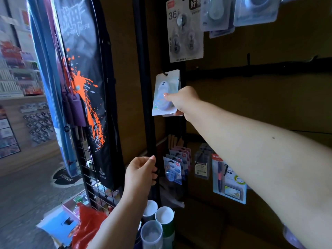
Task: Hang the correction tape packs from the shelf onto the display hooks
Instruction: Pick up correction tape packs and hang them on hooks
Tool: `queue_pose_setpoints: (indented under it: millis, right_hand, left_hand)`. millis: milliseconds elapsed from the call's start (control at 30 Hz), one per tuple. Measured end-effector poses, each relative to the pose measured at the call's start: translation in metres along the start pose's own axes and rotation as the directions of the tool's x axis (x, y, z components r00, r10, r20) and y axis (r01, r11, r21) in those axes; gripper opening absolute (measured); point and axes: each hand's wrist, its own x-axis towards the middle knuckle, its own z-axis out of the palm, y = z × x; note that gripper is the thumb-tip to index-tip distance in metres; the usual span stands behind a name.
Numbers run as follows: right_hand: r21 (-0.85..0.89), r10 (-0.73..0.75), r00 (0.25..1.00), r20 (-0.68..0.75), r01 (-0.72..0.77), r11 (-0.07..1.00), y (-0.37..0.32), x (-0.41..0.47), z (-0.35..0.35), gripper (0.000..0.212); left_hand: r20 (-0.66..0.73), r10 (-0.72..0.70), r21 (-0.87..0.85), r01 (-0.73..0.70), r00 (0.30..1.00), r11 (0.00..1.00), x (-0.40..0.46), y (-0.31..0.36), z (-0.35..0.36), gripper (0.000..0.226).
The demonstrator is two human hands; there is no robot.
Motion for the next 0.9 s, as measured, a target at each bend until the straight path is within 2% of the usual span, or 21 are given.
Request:
queue_pose_setpoints:
  millis: [167, 367, 667, 767, 900]
  right_hand:
    - [-0.126, 0.06, 0.995, -0.083, -0.07, 0.99, 0.001, 0.013, 0.004, 0.041]
    - [-0.151, 0.137, 0.986, -0.092, -0.15, 0.977, 0.013, 0.017, 0.006, 0.044]
    - [-0.08, 0.249, 0.968, 0.028, -0.246, 0.966, 0.044, -0.011, -0.014, 0.053]
    - [-0.094, 0.224, 0.973, 0.048, -0.218, 0.971, 0.058, -0.034, -0.024, 0.05]
    - [-0.02, 0.147, 0.979, 0.138, -0.146, 0.989, 0.088, -0.081, -0.04, 0.04]
  left_hand:
    - [0.013, -0.003, 0.004, 0.002, 1.0, 1.0, -0.001, -0.005, 0.003, 0.012]
    - [0.022, 0.013, 0.007, -0.013, 1.0, 1.0, -0.004, -0.004, 0.007, 0.012]
    - [0.031, 0.02, 0.098, -0.023, 0.999, 0.995, -0.018, -0.005, 0.017, 0.013]
    - [0.041, 0.025, 0.149, -0.031, 0.999, 0.988, -0.026, -0.007, 0.02, 0.015]
    - [0.066, -0.009, 0.205, -0.005, 0.998, 0.979, -0.04, -0.022, 0.025, 0.017]
